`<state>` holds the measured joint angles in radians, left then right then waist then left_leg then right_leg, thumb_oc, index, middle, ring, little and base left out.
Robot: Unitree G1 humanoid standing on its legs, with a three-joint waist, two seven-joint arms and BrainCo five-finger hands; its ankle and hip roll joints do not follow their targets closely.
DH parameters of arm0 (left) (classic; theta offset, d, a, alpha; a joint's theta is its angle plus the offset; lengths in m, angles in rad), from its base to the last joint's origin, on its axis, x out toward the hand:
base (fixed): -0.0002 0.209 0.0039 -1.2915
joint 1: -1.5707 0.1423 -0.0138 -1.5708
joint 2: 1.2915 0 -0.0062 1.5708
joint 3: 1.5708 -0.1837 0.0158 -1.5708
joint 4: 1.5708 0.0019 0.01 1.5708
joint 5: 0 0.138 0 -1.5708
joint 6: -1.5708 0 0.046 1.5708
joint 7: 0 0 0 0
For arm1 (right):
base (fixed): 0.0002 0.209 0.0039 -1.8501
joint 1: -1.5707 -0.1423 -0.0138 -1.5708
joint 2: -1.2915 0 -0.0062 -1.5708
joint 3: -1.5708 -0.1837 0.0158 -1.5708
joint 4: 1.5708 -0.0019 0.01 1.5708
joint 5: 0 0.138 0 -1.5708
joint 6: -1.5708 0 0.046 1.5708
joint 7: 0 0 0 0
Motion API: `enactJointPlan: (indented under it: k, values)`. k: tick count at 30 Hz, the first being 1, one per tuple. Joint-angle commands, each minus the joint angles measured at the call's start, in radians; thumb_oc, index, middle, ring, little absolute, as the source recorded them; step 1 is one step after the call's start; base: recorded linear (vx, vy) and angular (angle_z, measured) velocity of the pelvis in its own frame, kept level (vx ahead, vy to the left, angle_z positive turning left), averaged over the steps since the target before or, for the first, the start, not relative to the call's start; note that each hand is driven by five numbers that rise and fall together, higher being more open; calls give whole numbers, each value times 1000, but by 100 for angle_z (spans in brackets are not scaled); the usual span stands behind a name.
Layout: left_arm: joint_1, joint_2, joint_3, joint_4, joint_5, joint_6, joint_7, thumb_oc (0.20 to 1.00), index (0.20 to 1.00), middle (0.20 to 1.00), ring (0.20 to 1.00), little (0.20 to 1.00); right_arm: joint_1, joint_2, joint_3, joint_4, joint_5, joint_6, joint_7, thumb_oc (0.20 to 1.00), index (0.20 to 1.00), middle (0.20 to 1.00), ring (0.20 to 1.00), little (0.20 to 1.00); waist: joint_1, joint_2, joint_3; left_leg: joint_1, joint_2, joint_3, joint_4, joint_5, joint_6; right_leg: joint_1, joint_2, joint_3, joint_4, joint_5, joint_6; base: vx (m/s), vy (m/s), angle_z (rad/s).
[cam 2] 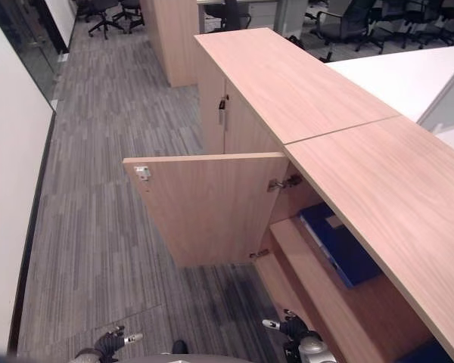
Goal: Put the empty folder in the office cabinet
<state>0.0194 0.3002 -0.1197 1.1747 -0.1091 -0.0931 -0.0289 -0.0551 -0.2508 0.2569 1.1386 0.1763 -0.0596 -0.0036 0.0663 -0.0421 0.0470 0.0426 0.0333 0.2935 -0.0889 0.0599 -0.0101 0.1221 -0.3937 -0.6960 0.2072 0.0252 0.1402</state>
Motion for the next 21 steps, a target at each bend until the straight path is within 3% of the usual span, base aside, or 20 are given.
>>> enactJointPlan:
  k: [1, 2, 5, 6, 7, 8, 12, 21]
  values:
    - [-36, 22, -2, 23, 15, -26, 9, 1000, 1000, 1000, 1000, 1000, -55, 7, -21, 2, 22, -6, -7, 1000, 1000, 1000, 1000, 1000, 15, 17, 50, 61, 52, -16, 6, -95, -66, -61, -9, 72, -84, 106, 100, -45, 192, -4]
    - [-39, 31, 11, 21, 3, -28, 13, 1000, 1000, 1000, 1000, 1000, -58, 17, -27, 6, 34, -7, -9, 1000, 1000, 1000, 1000, 1000, 20, 14, 67, 65, 25, 1, 2, -84, -39, -96, -42, 80, -9, 146, 98, -46, 190, -5]
    - [-40, 31, 11, 20, 0, -29, 13, 1000, 1000, 1000, 1000, 1000, -58, 19, -30, 8, 39, -8, -7, 1000, 1000, 1000, 1000, 1000, 19, 14, 71, 68, 19, 0, 2, -86, -33, -108, -43, 98, 17, 151, 100, -9, 152, -5]
    - [-39, 31, 0, 10, -14, -32, 16, 1000, 1000, 1000, 1000, 1000, -61, 20, -25, 9, 50, -11, -9, 1000, 1000, 1000, 1000, 1000, -10, 31, 91, 77, 17, -18, 2, -79, -23, -176, 51, 245, 54, 110, 87, -9, 145, -2]
    - [-39, 31, 0, 10, -14, -32, 16, 1000, 1000, 1000, 1000, 1000, -61, 20, -25, 9, 50, -11, -9, 1000, 1000, 1000, 1000, 1000, -9, 31, 89, 73, 17, -17, 2, -76, -23, -178, 52, 245, 50, 114, 86, 9, 163, 8]
    - [-41, 30, -16, 14, -9, -31, 10, 1000, 1000, 1000, 1000, 1000, -51, 19, -28, 12, 58, -15, -10, 1000, 1000, 1000, 1000, 1000, -9, 34, 87, 70, 8, -28, 2, -77, -15, -160, 109, 236, 10, 38, 69, 12, 16, 5]
    - [-42, 18, -24, 18, -6, -36, 7, 1000, 1000, 1000, 1000, 1000, -34, 8, -34, 34, 56, -17, -12, 1000, 1000, 1000, 1000, 1000, -14, 33, 68, 63, -3, -44, 2, -74, -15, -131, 134, 254, -59, 21, 52, 25, -8, 22]
    - [-48, -7, -46, -96, -47, -61, 7, 1000, 1000, 1000, 1000, 1000, 15, -22, -62, 48, 50, -15, -17, 1000, 1000, 1000, 1000, 1000, -31, 41, 34, 68, -8, -40, 2, -70, -31, -53, 126, 230, -171, 55, 58, 47, -37, 0]
